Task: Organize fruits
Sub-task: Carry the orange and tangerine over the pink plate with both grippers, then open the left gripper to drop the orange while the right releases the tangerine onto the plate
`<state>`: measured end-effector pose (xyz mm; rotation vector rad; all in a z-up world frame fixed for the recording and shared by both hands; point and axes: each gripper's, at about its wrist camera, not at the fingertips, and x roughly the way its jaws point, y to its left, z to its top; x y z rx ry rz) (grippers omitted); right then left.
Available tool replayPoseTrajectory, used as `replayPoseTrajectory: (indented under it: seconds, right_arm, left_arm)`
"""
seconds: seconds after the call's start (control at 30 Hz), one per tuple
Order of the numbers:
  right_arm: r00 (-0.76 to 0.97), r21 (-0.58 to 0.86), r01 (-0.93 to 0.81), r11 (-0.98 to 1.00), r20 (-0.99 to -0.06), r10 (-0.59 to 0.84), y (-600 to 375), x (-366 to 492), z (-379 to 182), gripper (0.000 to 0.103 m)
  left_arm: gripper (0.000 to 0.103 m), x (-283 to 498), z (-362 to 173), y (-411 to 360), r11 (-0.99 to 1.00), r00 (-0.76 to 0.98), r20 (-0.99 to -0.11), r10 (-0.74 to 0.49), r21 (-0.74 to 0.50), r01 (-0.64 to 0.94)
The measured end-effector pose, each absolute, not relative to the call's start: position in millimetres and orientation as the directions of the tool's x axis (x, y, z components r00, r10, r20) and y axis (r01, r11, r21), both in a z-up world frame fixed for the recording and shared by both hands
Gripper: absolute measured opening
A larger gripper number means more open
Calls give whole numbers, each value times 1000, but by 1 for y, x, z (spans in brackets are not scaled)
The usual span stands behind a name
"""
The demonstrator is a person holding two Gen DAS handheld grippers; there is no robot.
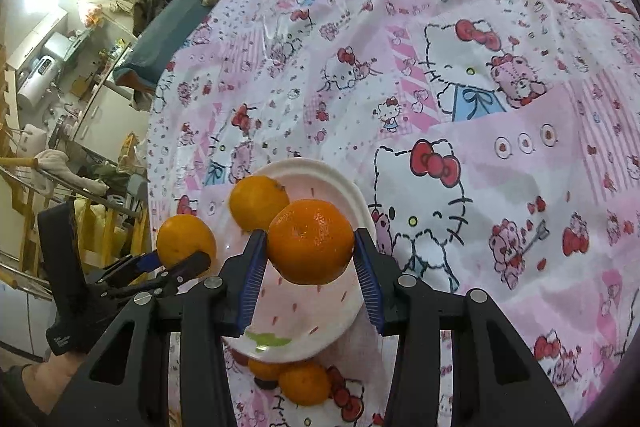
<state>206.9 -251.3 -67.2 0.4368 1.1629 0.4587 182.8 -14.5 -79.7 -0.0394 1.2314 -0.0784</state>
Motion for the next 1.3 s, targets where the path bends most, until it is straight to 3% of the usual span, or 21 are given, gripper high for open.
replayPoseTrajectory:
  seconds: [0.47,1.13,1.17,1.3]
  right_arm:
    - [204,531,-139,836,-811,549,-221,230,-111,46]
    - [204,486,-159,859,-836,510,-214,229,-118,47]
    - [203,485,-160,860,-836,510,-214,229,-118,47]
    - [205,484,-162,860,-836,509,-213,228,-118,47]
  left_arm:
    - [54,202,-104,-24,994,288,-953,-98,-81,71]
    - [56,202,-108,-26,993,276,-955,-106,-87,81]
    - [57,202,-109,-27,993,271,-957,-105,-85,86]
    - [76,199,-106,-32,991,283,-953,-104,-76,108]
